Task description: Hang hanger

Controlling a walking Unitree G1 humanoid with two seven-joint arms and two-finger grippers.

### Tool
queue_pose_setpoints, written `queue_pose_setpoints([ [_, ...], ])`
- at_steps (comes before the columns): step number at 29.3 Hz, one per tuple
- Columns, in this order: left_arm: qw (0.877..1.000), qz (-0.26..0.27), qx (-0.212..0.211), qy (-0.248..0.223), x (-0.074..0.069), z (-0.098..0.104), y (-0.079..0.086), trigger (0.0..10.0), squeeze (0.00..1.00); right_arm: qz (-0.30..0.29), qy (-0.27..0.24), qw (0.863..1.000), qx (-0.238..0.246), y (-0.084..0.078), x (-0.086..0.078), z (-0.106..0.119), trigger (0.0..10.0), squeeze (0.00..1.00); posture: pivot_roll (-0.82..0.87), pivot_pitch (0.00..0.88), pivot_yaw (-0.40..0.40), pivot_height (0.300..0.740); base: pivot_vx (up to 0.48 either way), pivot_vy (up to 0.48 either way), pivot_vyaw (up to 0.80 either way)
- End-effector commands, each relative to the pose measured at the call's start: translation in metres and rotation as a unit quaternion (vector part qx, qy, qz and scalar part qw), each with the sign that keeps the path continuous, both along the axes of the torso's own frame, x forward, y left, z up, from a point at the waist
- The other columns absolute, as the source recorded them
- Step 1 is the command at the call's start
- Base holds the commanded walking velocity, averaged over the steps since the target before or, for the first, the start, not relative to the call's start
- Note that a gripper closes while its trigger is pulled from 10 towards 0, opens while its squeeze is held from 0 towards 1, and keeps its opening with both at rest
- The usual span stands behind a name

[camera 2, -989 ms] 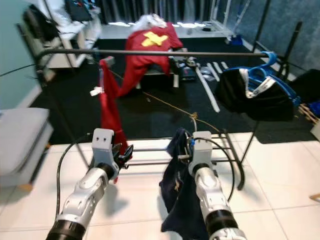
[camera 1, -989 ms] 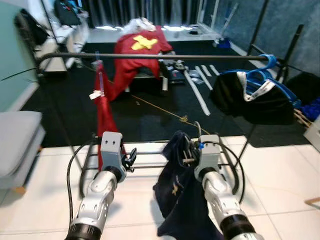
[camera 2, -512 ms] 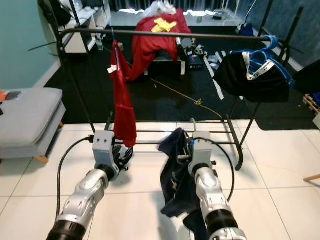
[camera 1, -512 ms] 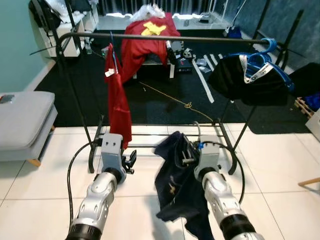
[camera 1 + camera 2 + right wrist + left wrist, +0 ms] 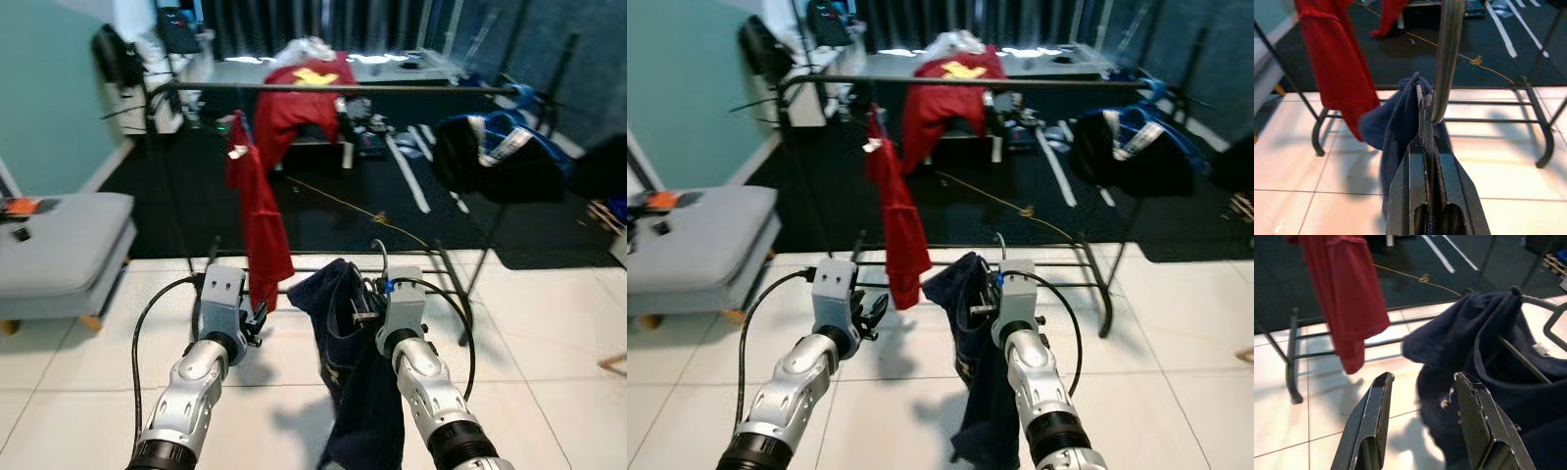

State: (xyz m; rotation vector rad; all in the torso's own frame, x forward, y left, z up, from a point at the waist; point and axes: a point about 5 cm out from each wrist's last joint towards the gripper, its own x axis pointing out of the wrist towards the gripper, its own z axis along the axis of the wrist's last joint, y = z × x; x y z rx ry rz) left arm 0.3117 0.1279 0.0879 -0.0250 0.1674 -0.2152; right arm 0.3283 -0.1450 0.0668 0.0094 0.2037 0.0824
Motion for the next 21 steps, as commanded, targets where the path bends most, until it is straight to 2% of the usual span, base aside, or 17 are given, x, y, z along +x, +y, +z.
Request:
queue_pose_setpoints([
  [1,1.000,0.003,0.010,0.011,-0.0001,-0.0037,0.0053,10.0,0.00,0.000,-0.005,1.000,0.008,0.0028,0.0013,0.0032,10.0,0.00,0.03,0.037,0.010,0.740,0.000,0.000,0.00],
  [14,1.000,0.015,0.021,0.011,0.0034,-0.0022,0.0092,10.0,0.00,-0.006,-0.005,1.000,0.011,0.0016,-0.0005,0.0019,10.0,0.00,0.03,0.022,0.029,0.740,0.000,0.000,0.00],
  [21,1.000,0.021,0.012,0.006,0.0043,-0.0007,0.0097,10.0,0.00,-0.006,-0.008,1.000,0.008,0.0003,0.0010,0.0040,10.0,0.00,0.03,0.024,0.023,0.740,0.000,0.000,0.00],
])
